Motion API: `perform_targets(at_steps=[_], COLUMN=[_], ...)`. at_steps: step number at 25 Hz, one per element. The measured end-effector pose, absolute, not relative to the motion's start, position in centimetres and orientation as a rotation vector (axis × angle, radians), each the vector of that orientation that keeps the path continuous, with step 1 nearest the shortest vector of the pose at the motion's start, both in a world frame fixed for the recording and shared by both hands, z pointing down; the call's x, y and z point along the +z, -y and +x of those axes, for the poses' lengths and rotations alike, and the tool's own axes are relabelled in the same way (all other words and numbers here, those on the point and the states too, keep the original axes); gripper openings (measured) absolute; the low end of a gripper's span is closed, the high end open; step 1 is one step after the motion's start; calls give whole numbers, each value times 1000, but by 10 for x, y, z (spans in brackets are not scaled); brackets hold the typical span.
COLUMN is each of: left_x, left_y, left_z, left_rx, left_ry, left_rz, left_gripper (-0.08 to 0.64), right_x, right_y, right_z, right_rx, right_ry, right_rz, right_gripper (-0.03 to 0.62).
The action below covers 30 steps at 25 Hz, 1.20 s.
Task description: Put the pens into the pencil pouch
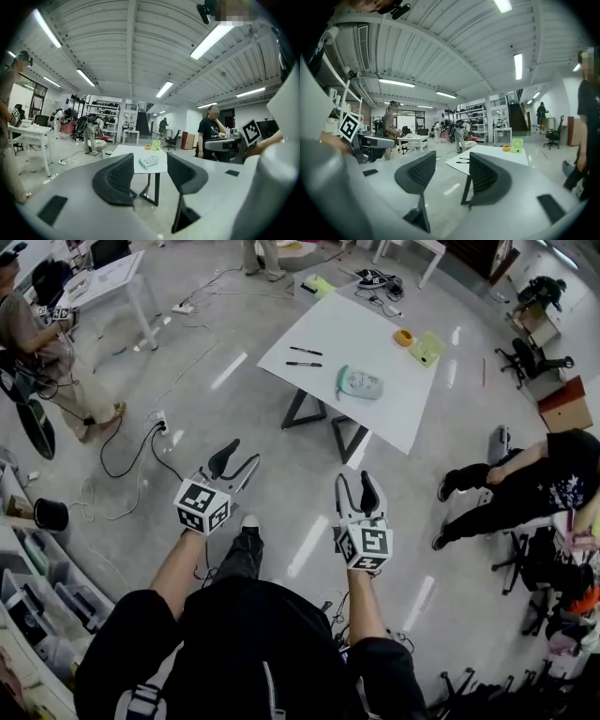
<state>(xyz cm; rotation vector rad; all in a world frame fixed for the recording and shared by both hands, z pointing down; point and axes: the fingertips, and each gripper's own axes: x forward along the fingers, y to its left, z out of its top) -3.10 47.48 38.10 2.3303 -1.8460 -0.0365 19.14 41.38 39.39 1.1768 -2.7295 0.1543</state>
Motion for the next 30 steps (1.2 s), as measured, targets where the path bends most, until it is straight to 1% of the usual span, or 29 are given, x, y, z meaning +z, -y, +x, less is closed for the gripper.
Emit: perform_targets(at_steps=[7,14,24,30], left_x=[383,387,400,412], left_y=[-392,-330,-273,-227], left_z=[-82,-115,-124,-126], left_rx=[6,55,55,70], left_ry=[1775,1693,1608,1598], left_rz=[2390,2464,2476,2478], left_gripper=[224,224,224,224], right_x=[395,393,403,418], right_y=[-344,-292,-250,-204], right_z=[143,109,98,99], right_rx=[167,174,208,226], right_ry=[2681,2642,2585,2579], right_rz=[1253,1330,1390,1407], right_gripper=[218,219,219,218])
